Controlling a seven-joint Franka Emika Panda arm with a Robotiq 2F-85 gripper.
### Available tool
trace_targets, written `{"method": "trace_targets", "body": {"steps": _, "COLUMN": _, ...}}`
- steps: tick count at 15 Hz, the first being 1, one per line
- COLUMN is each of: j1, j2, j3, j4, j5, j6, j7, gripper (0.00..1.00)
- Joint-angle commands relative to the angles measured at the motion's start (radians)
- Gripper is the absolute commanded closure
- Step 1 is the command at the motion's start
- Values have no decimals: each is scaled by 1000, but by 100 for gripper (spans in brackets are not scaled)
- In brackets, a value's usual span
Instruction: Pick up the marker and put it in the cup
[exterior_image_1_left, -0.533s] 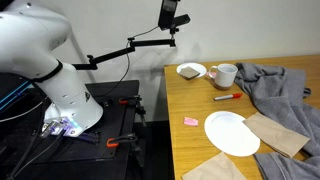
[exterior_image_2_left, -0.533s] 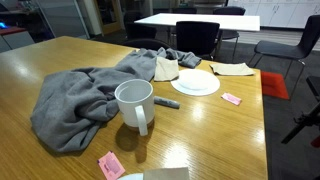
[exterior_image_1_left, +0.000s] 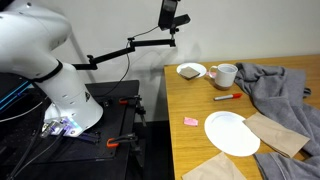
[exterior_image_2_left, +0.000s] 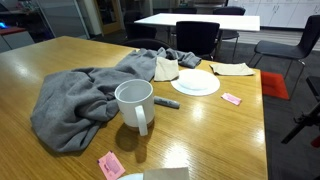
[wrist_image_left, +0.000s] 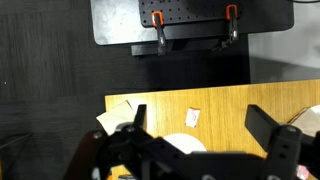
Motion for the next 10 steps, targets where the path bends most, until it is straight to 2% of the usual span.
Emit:
{"method": "trace_targets", "body": {"steps": 1, "j1": -4, "j2": 1, "j3": 3, "j4": 2, "j5": 1, "j6": -2, "j7": -1, "gripper": 0}}
{"method": "trace_targets", "body": {"steps": 10, "j1": 44, "j2": 76, "j3": 48, "j4": -22, "j5": 11, "j6": 169, "j7": -12, "gripper": 0}}
